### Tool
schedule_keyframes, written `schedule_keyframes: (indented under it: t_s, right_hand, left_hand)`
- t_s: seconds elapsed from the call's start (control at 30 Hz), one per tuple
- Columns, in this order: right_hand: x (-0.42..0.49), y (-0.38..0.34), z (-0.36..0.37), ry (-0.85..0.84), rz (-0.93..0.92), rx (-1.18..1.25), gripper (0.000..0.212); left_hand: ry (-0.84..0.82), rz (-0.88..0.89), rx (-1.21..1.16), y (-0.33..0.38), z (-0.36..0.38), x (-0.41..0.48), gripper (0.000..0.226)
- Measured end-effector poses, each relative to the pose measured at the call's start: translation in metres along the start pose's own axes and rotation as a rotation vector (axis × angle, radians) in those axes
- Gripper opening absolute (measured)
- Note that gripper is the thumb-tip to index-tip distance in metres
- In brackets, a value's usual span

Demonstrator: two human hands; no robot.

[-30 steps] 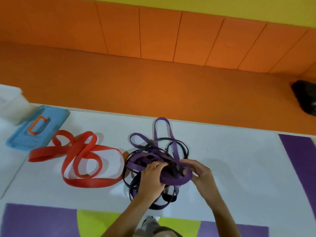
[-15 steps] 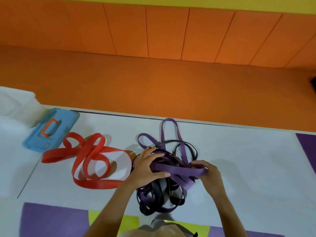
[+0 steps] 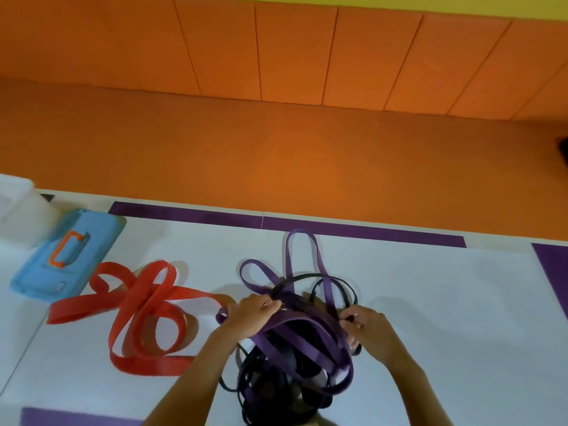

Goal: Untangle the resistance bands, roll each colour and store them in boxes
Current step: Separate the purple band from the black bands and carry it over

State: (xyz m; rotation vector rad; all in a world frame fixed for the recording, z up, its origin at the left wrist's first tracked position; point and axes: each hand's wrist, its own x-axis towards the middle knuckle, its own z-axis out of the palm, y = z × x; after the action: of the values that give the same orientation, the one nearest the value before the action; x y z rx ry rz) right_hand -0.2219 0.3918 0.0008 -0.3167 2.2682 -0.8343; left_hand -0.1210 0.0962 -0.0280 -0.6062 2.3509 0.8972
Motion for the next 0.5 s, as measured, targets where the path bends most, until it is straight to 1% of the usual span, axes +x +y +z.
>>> schedule_keyframes:
  t_s: [0.03,0.1,0.17,0.23,0.33,0.43,0.5]
  right_hand:
    - [0.006,-0.004,0.005,0.033,-0.016,-0.034,0.013]
    - [0.018,-0.016,0.016,0.100,-0.085,-0.083,0.017]
    - [0.028,-0.025,0.030,0.135,-0.173,-0.145,0.010]
    - [0.033,-0.032,0.041,0.125,-0.196,-0.251,0.019]
    - [0.035,-0.041,0.047,0.057,-0.136,-0.340,0.024]
    - [0.039,-0.042,0.033,-0.058,0.024,-0.269,0.025]
    - [0.041,-0.042,0.009,-0.191,0.044,-0.214,0.020]
  left_hand:
    - [0.055,0.008,0.050,-0.001,0.005,0.004,0.033]
    - [0.093,-0.016,0.100,-0.003,0.018,0.011,0.029]
    - [0.128,-0.049,0.098,-0.008,0.031,0.012,0.036]
    - [0.187,-0.049,0.146,-0.009,0.042,0.010,0.047]
    - [0.287,-0.034,0.176,-0.009,0.051,0.008,0.058]
    - [0.355,0.005,0.159,-0.007,0.050,0.006,0.062]
    - [0.410,0.028,0.154,-0.006,0.050,0.004,0.064]
